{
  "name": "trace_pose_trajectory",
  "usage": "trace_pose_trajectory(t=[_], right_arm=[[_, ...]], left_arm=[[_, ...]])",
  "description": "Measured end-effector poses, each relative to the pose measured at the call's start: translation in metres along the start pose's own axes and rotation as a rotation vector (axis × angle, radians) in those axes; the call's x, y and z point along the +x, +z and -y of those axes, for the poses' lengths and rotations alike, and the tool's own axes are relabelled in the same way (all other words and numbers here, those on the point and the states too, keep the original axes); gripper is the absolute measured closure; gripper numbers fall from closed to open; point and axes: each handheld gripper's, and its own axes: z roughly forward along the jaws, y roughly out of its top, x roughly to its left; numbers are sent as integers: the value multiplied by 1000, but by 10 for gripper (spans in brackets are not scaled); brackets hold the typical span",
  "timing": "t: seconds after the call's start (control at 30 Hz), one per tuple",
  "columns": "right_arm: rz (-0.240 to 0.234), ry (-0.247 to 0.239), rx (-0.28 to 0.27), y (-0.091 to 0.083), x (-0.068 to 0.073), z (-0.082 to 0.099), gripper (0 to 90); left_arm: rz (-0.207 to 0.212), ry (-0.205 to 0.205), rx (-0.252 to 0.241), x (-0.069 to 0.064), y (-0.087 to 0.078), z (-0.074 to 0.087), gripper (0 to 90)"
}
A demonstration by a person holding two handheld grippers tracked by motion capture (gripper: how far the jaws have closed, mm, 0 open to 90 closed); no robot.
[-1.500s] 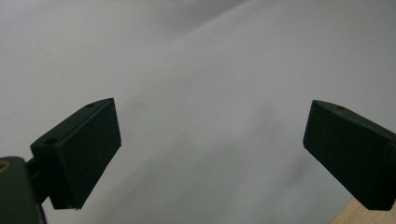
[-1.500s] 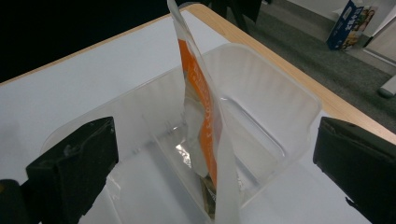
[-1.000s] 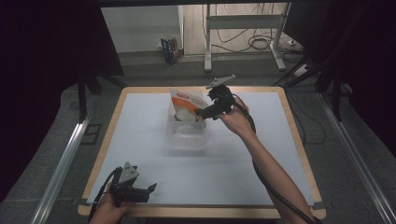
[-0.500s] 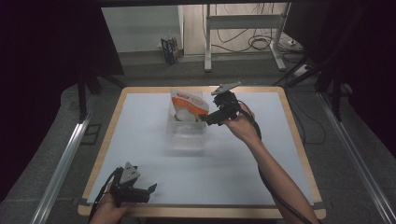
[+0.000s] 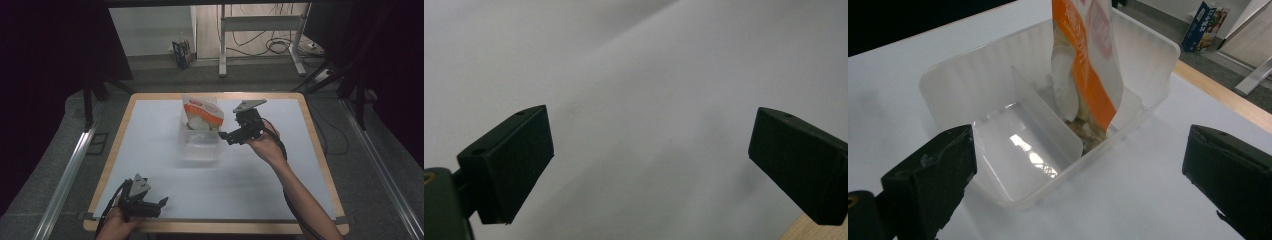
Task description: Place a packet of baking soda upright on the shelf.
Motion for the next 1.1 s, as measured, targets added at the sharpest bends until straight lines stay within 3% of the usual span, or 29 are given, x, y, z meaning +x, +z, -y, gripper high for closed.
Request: trace_pose_trajectory(t=[0.43, 0.53, 1.1], right_arm=[[8, 15, -5, -22, 6, 29, 8], [14, -3, 15, -31, 7, 39, 8], [31, 37, 4, -59, 14, 78, 0]], left_arm=[[-3, 8, 8, -1, 1, 0, 43], [-4, 9, 10, -1, 1, -1, 44], [1, 7, 8, -1, 0, 0, 44]])
